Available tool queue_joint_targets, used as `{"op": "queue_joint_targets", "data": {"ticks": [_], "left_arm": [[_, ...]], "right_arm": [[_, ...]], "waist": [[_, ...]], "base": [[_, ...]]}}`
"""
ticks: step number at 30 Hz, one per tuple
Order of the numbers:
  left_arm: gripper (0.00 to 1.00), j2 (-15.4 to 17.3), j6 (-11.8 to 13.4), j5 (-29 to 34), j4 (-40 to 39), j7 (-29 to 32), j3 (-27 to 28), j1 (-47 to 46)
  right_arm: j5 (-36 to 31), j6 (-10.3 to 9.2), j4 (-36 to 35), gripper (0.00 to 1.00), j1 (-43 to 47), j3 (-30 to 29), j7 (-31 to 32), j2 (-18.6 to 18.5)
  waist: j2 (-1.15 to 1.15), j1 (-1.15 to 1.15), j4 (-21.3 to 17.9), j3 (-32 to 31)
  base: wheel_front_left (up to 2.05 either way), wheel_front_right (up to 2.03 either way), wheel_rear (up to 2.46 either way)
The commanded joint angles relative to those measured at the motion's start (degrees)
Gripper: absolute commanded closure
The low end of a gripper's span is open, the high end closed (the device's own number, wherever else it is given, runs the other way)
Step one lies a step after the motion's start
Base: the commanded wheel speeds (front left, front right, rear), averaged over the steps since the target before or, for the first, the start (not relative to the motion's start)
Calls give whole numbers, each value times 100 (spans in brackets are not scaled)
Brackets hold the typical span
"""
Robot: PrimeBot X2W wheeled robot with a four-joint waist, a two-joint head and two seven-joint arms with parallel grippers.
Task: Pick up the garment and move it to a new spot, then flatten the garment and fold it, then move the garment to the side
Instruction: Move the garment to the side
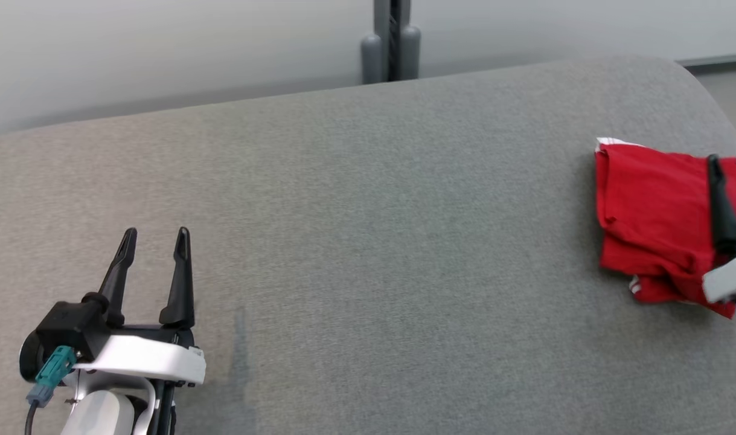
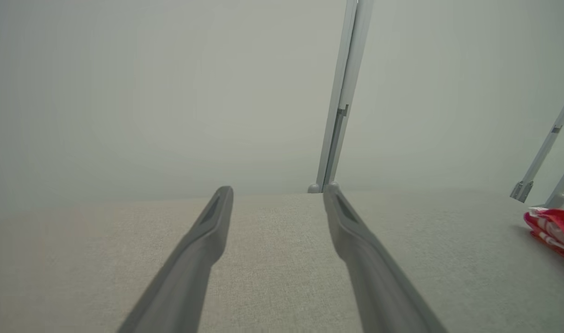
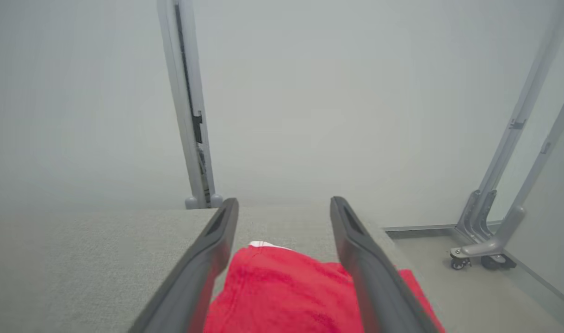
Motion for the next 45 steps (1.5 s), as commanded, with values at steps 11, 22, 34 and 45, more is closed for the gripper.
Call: {"op": "queue_joint_targets", "data": {"ticks": [11, 22, 34, 45], "left_arm": [[0, 156, 242, -94, -35, 43, 153, 513], [0, 256, 276, -63, -195, 179, 36, 1003], [0, 304, 278, -67, -239, 332, -132, 1247], [0, 351, 275, -132, -210, 377, -164, 1246]], "right_arm": [[-1560, -2, -2026, 0, 1682, -887, 266, 1607], [-1797, -2, -2682, 0, 2662, -1078, 702, 2044], [-1880, -2, -3051, 0, 3240, -1266, 976, 2148], [-1923, -2, -3196, 0, 3345, -1296, 1017, 2206]], "waist": [[0, 0, 751, -659], [0, 0, 849, -1046], [0, 0, 786, -1201], [0, 0, 759, -1188]], "base": [[0, 0, 0], [0, 0, 0], [0, 0, 0], [0, 0, 0]]}}
